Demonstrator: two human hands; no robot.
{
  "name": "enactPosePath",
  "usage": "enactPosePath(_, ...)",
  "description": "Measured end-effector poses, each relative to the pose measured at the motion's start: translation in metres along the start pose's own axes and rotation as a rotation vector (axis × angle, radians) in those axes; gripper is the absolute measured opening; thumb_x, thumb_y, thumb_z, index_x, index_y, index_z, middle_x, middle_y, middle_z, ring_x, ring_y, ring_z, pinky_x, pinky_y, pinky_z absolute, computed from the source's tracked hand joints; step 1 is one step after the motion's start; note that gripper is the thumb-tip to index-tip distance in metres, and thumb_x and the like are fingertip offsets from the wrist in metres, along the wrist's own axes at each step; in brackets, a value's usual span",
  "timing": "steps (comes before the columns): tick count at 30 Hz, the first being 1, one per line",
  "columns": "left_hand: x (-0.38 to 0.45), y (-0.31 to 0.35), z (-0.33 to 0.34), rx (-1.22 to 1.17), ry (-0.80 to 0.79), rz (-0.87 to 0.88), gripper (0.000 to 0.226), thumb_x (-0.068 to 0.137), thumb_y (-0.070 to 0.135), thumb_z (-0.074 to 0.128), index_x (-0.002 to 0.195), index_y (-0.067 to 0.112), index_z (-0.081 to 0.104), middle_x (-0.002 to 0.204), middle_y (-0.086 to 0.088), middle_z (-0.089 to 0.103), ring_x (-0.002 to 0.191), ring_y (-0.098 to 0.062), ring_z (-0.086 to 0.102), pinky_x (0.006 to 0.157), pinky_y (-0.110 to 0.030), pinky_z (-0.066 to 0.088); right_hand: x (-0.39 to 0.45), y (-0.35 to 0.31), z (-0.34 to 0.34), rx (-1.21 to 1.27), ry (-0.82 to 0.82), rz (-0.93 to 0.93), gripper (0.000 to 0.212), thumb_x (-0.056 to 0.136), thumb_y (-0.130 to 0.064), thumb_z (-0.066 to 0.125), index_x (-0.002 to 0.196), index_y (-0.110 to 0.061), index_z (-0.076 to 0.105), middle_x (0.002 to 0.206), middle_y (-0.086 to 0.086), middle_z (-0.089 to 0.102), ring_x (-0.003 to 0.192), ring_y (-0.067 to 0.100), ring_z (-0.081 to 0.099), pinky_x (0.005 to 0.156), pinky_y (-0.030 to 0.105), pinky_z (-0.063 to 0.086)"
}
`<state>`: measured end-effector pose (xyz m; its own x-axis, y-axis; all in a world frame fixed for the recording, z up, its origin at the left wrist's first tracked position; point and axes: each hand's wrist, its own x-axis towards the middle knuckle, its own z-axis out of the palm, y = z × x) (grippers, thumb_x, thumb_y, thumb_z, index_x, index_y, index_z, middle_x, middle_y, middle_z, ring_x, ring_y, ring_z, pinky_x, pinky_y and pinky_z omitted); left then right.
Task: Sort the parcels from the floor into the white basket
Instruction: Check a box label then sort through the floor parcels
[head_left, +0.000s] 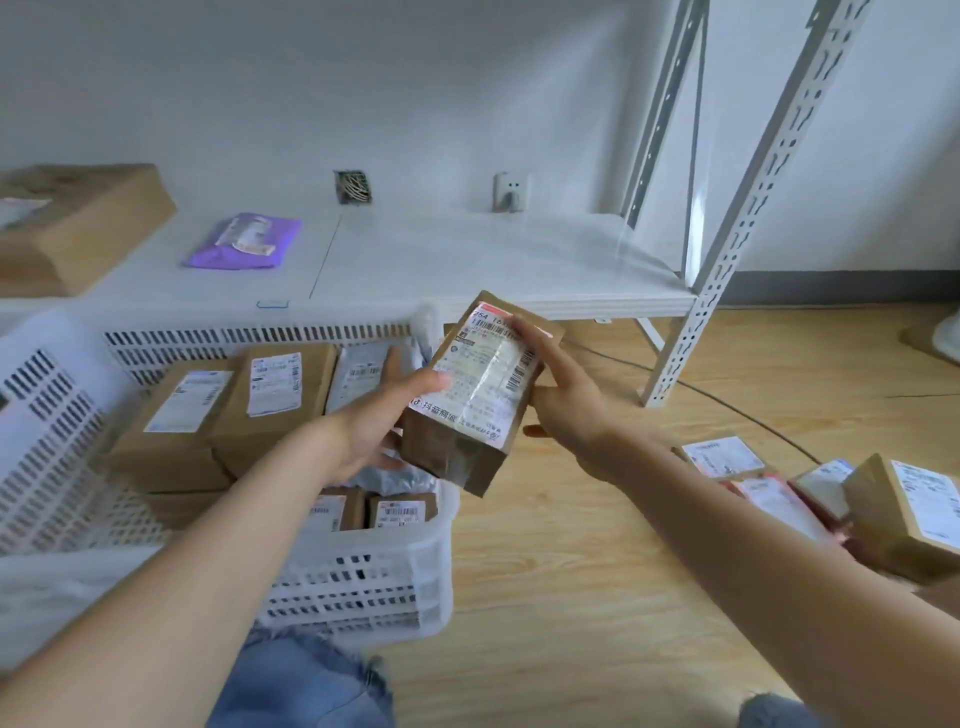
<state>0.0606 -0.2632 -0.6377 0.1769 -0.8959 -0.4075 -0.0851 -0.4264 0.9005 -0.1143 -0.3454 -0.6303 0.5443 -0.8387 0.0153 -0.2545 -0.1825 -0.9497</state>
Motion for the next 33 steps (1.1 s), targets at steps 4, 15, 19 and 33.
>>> enactPosePath(4,0.003,-0.011,-0.028,-0.124,0.099,0.069,0.073,0.093,0.044,0.044,0.14,0.054,-0.01,0.15,0.003,0.033,0.129,-0.028,0.041,0.101,-0.061,0.035,0.021,-0.011,0.045,0.344,-0.014,0.142,0.065,0.093,0.001,0.019,0.12,-0.049,0.049,0.111,-0.006,0.06,0.087,0.011,0.06,0.059,0.035,0.058)
enactPosePath(15,0.027,-0.066,-0.061,-0.089,0.151,-0.078,0.063,0.083,0.019,0.046,0.14,0.043,0.031,0.143,-0.004,0.038,0.113,-0.023,0.048,0.082,-0.047,0.048,0.04,0.027,0.112,0.216,-0.157,0.424,0.029,0.092,-0.036,0.043,0.107,-0.023,0.064,0.1,0.001,0.065,0.081,0.019,0.061,0.059,0.031,0.049)
enactPosePath(19,0.043,-0.09,-0.058,-0.062,0.13,-0.244,0.061,0.083,0.012,0.05,0.138,0.038,0.039,0.13,-0.007,0.049,0.112,-0.028,0.051,0.075,-0.042,0.055,0.042,0.05,0.136,-0.023,-0.167,0.455,0.043,0.088,-0.006,0.035,0.124,-0.018,0.055,0.108,0.009,0.062,0.092,0.026,0.061,0.075,0.036,0.054)
enactPosePath(33,0.075,-0.141,-0.074,0.049,-0.01,-0.354,0.088,0.073,-0.015,0.062,0.133,0.046,0.039,0.104,0.006,0.055,0.108,-0.027,0.054,0.084,-0.044,0.052,0.07,0.072,0.177,-0.599,-0.408,0.524,0.06,0.092,-0.004,0.039,0.145,-0.002,0.012,0.138,0.019,0.038,0.109,0.027,0.052,0.085,0.03,0.048)
